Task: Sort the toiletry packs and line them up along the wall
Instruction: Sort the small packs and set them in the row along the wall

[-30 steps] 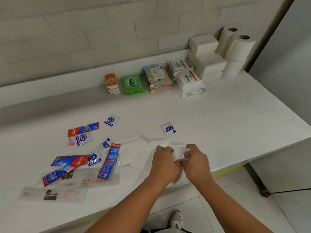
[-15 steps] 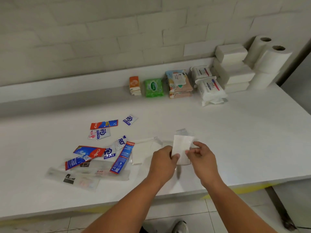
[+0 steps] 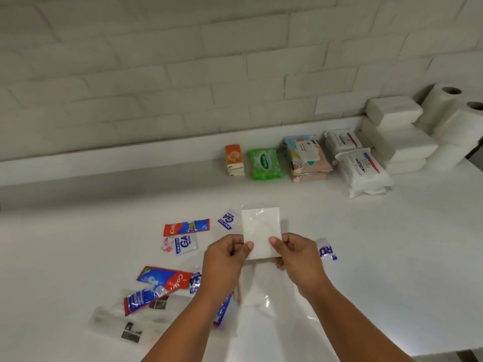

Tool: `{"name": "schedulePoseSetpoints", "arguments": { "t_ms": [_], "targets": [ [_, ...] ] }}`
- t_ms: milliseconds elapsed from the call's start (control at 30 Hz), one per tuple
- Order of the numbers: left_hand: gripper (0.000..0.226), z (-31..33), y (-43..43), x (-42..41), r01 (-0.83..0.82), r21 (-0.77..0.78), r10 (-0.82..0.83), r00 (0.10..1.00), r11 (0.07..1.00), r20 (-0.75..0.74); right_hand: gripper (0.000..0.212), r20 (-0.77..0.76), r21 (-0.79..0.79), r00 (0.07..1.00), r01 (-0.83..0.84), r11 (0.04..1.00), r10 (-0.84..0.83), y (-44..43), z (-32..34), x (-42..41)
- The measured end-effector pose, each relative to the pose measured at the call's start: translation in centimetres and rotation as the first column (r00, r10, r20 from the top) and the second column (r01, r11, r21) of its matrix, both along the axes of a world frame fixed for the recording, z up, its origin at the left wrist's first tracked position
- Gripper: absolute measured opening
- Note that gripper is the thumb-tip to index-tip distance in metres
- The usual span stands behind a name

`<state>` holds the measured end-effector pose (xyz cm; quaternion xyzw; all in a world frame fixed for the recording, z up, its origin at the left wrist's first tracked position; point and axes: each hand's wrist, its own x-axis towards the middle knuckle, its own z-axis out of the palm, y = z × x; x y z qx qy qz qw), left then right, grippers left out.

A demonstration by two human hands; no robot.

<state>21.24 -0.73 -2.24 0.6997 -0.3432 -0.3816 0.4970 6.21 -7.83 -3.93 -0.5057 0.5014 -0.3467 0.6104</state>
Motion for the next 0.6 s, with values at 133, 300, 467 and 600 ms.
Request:
{"name": "schedulePoseSetpoints", "arguments": {
  "t_ms": [133, 300, 467, 600],
  "targets": [
    [0.002, 0.1, -1.8, 5.8, -0.032, 0.01, 0.032, 0.999, 0.999, 0.005, 0.023, -0.025, -0.004, 1.0, 0.017, 1.0, -0.017, -2.4, 0.3, 6.0],
    [0.003, 0.8, -5.3, 12.7, -0.166, -0.086, 0.178, 0.973, 0.982, 0.148, 0.021, -0.218, -0.161, 0.975, 0.002, 0.987, -0.038, -5.6, 0.5, 13.8],
    [0.011, 0.5, -8.7, 16.3, 0.01, -0.141, 0.041, 0.936, 0.99, 0.351, 0.021, 0.2, -0.029, 0.965, -0.17, 0.985, 0.172, -7.1, 2.7, 20.1],
    [0.023, -0.9, -11.3, 18.5, 0.09, -0.154, -0.026, 0.927, 0.984, 0.375, 0.016, 0.322, 0.141, 0.947, -0.054, 0.988, 0.006, -10.2, 1.7, 23.3]
  ]
}}
